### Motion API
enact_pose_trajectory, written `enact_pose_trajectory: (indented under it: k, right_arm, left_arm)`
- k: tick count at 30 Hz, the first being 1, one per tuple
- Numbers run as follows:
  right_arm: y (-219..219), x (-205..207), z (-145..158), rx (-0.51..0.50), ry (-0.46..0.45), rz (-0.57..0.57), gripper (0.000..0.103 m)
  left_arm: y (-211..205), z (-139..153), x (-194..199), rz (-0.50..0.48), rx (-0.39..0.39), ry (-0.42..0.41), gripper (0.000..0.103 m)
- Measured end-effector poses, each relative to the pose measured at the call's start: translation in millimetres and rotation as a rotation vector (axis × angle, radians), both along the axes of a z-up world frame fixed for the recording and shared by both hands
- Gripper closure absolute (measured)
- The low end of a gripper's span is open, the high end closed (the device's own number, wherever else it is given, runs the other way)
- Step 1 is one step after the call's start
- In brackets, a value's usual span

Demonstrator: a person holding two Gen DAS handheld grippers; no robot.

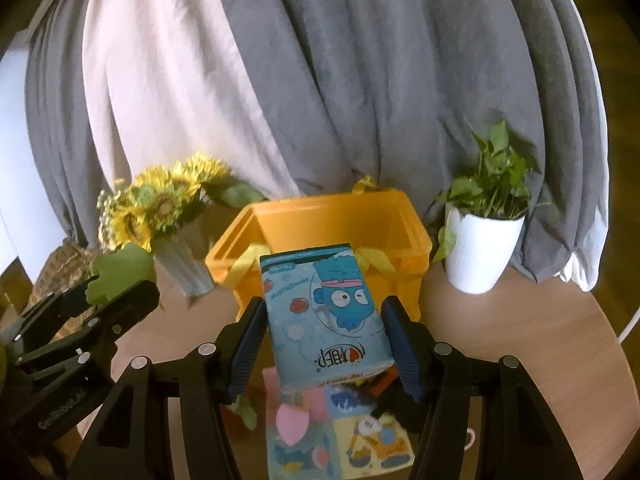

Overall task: Organize soft objects
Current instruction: 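Lift the green frog with the left gripper while the right gripper carries the blue package over the crate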

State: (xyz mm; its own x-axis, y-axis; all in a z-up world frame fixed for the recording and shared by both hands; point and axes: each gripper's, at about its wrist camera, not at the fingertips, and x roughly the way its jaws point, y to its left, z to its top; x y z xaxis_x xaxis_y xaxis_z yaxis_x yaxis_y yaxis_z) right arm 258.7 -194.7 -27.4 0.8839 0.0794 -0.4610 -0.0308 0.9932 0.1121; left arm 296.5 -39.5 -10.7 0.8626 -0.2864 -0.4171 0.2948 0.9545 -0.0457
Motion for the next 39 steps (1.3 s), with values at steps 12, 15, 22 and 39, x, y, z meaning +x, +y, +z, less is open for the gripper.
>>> enact_pose_trajectory:
  k: [12, 15, 22, 39]
  right_arm:
    - [-2, 27, 27, -0.015, -0.086, -0.009, 0.043]
    - [-3, 34, 32, -0.021, -0.104, -0.013, 0.043]
    - [-9, 54, 38, -0.018, -0.123, -0.019, 0.043]
    - [-24, 132, 22, 0.002, -0.073, -0.033, 0.043]
  left_arm:
    - [-5, 20, 32, 0.006, -0.005, -0.077, 0.042]
    - [-8, 23, 40, 0.004, -0.003, -0.091, 0.043]
    - [-15, 26, 65, -0.011, 0.013, -0.116, 0.043]
    - [-38, 5, 147, -0.025, 0.048, -0.071, 0.042]
